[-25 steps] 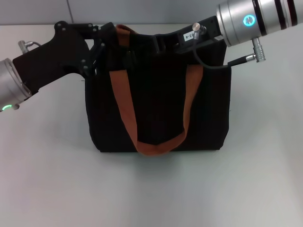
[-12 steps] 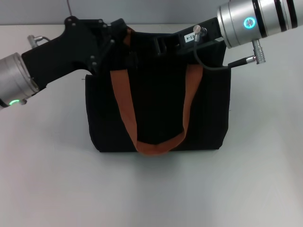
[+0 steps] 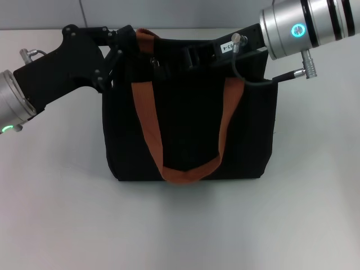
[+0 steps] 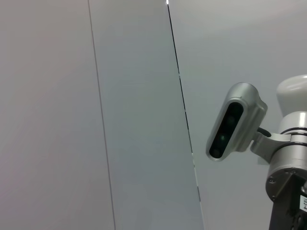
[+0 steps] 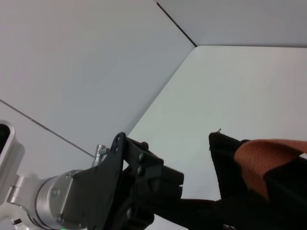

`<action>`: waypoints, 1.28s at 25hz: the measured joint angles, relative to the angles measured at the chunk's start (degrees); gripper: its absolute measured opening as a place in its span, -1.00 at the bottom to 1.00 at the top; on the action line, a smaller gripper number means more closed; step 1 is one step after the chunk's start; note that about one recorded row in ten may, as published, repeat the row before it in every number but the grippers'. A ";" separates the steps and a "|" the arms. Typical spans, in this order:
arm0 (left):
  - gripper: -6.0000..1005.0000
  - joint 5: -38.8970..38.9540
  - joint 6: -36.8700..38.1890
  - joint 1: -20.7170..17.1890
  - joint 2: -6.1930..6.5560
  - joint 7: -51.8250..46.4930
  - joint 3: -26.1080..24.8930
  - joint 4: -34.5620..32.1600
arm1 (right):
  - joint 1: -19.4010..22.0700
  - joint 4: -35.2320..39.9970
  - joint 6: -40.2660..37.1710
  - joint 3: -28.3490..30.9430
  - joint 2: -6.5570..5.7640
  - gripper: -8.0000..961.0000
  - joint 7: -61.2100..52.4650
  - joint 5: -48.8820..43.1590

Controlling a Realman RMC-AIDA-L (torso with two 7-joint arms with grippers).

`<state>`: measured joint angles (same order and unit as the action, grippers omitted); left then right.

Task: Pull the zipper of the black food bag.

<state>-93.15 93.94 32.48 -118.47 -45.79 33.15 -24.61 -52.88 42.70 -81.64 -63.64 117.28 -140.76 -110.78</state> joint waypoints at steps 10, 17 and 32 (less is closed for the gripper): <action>-0.87 -0.01 1.09 -0.46 -0.02 -0.36 0.02 0.00 | -0.02 0.59 1.06 -0.32 0.24 -0.95 0.57 -1.43; -0.86 0.57 1.14 -0.84 0.01 -0.16 0.00 0.01 | 2.16 8.31 1.61 -0.35 1.34 -0.99 -6.60 -7.76; -0.85 1.51 0.51 -1.18 0.17 0.28 -0.12 -0.37 | 15.25 35.10 -2.18 -2.09 2.24 -0.99 -22.22 -19.47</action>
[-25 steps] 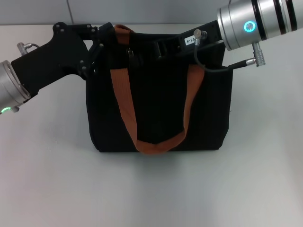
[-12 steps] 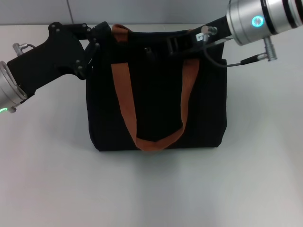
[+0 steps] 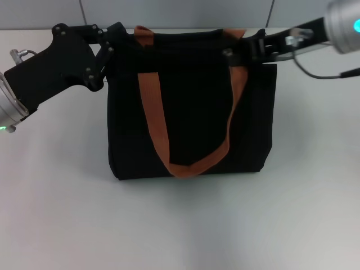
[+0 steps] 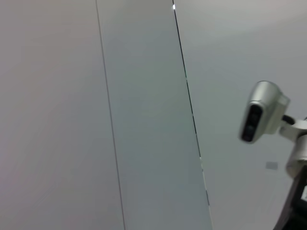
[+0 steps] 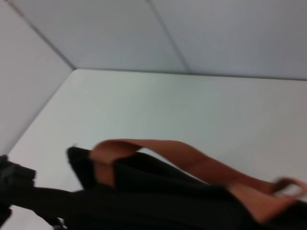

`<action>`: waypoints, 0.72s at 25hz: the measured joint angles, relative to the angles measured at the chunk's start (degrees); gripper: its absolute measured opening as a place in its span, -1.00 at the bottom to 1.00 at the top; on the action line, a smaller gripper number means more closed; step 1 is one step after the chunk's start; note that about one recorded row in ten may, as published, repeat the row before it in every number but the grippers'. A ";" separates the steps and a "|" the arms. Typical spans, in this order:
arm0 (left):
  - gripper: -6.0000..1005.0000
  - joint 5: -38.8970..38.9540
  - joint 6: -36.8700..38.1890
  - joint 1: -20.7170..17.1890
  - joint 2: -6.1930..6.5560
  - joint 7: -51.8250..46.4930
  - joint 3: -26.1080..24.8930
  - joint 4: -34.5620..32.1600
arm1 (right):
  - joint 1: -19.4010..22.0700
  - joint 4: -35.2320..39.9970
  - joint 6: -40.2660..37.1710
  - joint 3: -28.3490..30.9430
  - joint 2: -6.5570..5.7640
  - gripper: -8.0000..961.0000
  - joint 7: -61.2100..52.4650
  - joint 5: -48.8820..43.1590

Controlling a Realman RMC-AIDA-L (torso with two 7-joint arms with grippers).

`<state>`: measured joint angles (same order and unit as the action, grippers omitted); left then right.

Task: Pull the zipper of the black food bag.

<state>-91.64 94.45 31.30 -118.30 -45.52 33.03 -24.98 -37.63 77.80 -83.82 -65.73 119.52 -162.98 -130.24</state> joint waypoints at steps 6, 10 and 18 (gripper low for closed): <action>-0.85 0.09 -0.71 -0.02 0.02 0.13 -0.12 -0.08 | 4.97 3.85 -2.65 4.42 0.03 -0.99 1.29 2.54; -0.85 0.09 -0.80 -0.02 0.01 0.15 -0.11 0.03 | 6.90 3.22 -2.06 4.97 0.07 -1.00 6.21 8.57; -0.84 0.04 -1.21 -0.58 -0.01 -0.49 -0.08 0.26 | 13.57 -12.38 -3.85 15.10 -0.41 -0.66 34.88 37.25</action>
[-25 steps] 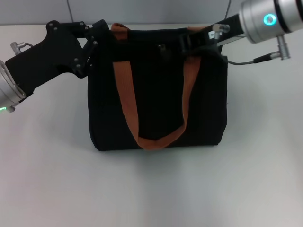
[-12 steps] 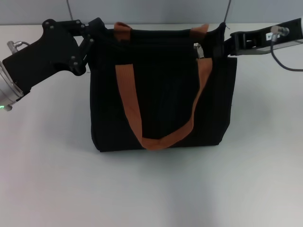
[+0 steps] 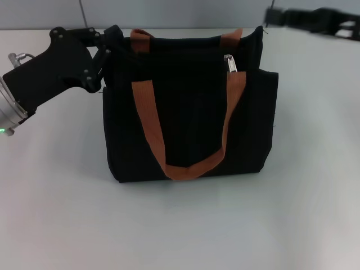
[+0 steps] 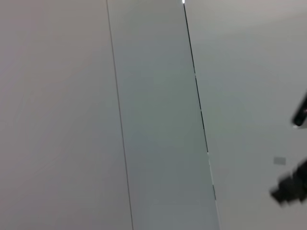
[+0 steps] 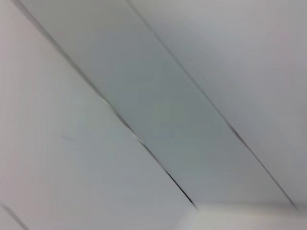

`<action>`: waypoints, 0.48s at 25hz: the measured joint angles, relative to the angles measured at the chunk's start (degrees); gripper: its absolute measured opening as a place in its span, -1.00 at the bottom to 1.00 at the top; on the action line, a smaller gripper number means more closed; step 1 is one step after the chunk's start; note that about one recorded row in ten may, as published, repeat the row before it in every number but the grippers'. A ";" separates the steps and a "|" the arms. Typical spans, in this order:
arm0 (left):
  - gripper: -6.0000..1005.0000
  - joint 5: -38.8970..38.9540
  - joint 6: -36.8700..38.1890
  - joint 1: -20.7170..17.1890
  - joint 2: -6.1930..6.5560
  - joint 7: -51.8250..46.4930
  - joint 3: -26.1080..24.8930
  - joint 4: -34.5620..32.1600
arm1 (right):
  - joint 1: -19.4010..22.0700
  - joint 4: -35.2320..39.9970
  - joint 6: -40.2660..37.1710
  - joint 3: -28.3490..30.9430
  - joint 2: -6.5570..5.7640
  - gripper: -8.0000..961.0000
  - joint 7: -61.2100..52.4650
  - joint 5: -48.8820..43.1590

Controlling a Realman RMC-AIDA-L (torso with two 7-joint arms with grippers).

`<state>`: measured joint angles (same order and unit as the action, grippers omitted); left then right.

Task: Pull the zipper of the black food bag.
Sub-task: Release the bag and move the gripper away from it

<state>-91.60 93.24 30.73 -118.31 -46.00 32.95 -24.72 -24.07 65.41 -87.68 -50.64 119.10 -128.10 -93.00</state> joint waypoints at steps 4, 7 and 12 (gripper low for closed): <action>-0.84 -0.04 -0.42 -0.36 -0.05 -1.50 0.05 0.02 | 1.01 -12.99 -12.24 7.02 -0.62 -0.41 21.63 9.79; -0.83 -0.21 -1.46 -0.46 0.01 -3.25 0.10 0.02 | 0.63 -23.48 -22.50 8.83 -2.42 -0.24 36.27 10.89; -0.83 -0.50 -3.47 -0.91 0.05 -6.45 0.51 0.02 | 0.82 -34.80 -27.44 6.71 -4.05 -0.01 57.76 3.70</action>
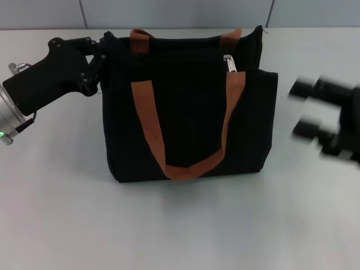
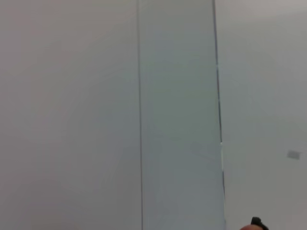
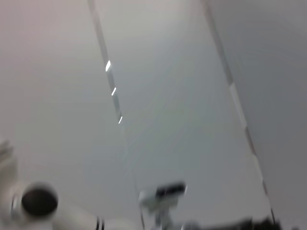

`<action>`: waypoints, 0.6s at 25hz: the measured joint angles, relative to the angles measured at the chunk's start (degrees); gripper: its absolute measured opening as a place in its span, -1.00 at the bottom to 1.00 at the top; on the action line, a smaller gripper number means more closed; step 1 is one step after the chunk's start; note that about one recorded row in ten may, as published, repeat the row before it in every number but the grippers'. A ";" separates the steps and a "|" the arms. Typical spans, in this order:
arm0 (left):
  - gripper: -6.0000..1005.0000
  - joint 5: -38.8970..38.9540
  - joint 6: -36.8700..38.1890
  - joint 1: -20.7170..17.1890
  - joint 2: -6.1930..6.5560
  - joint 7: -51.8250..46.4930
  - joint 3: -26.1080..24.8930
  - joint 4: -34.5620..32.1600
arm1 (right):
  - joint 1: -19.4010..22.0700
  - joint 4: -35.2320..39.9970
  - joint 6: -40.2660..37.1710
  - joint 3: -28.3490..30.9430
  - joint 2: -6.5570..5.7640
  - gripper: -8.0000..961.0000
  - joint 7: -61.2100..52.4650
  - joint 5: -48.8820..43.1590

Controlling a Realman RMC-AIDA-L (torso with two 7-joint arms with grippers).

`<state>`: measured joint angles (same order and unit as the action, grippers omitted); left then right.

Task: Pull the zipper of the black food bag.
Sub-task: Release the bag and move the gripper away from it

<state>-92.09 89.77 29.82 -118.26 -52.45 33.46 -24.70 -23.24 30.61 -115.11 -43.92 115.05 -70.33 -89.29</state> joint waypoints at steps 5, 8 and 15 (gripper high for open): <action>-0.83 -0.19 -0.94 -1.00 0.52 -4.53 0.17 -0.38 | 0.35 -0.78 3.63 0.28 2.31 0.22 9.54 -9.63; -0.82 -0.25 -0.36 -2.61 1.43 -7.66 0.75 -1.62 | 0.05 -0.94 6.74 0.01 3.35 0.49 11.68 -12.03; -0.61 -5.57 6.23 -7.17 6.92 -19.63 6.45 -9.56 | -0.93 -2.53 9.43 -0.10 3.88 0.70 15.41 -13.75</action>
<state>-97.66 96.00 22.65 -111.34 -72.08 39.91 -34.25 -24.17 28.09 -105.68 -44.03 118.94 -54.92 -103.04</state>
